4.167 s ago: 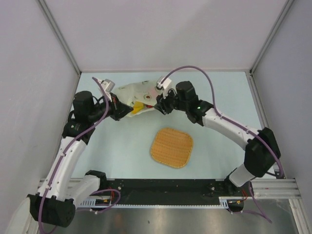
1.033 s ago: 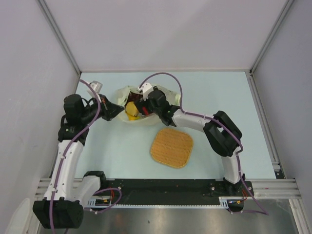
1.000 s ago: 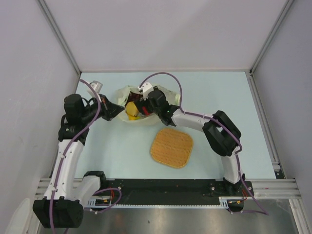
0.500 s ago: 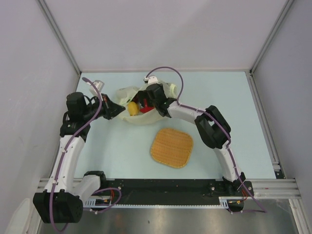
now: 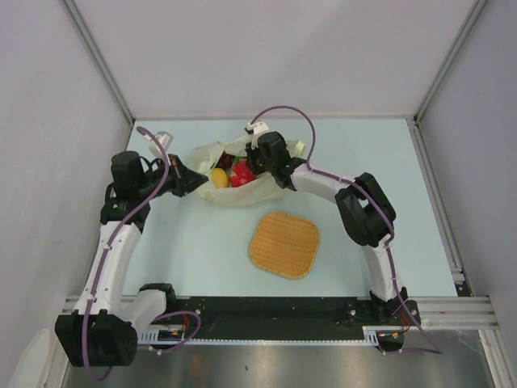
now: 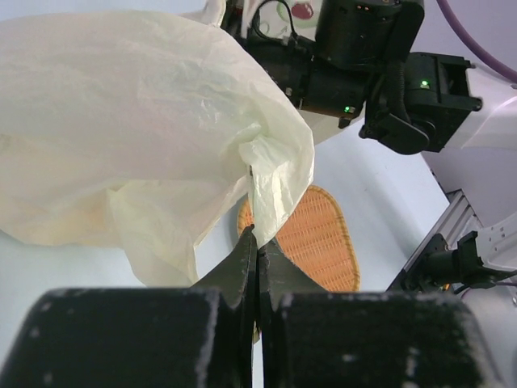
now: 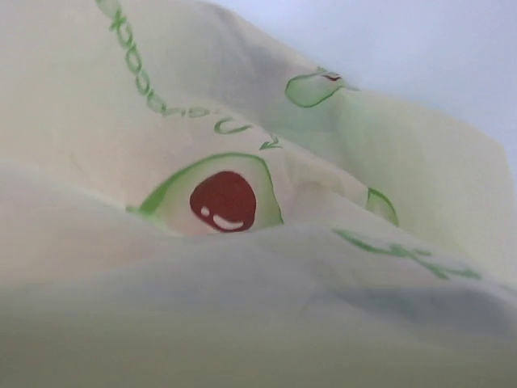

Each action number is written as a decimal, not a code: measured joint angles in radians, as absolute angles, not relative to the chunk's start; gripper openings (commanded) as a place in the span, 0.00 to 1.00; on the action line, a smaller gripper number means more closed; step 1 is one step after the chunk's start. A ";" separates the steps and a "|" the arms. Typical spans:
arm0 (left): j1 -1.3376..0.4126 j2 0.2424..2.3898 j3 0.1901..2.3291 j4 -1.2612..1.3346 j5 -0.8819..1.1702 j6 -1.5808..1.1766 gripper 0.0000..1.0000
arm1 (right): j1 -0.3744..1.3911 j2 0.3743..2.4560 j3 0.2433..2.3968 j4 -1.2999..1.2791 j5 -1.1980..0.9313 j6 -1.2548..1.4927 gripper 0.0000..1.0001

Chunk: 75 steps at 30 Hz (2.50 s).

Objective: Take the fake fruits out of the plastic bag

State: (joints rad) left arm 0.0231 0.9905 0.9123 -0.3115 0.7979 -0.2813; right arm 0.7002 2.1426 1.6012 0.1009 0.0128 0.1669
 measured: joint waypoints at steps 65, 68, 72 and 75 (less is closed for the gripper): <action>-0.113 1.152 1.023 -0.250 0.868 -0.245 0.00 | 0.697 2.003 1.477 0.131 0.066 0.318 0.33; -0.113 1.153 1.023 -0.258 0.868 -0.243 0.00 | 0.678 2.054 1.524 0.097 0.062 0.398 0.48; -0.113 1.168 1.032 -0.289 0.866 -0.227 0.00 | 0.659 2.106 1.555 0.035 0.062 0.499 0.52; -0.114 1.189 1.060 -0.333 0.854 -0.189 0.00 | 0.649 2.147 1.590 -0.003 0.060 0.554 0.51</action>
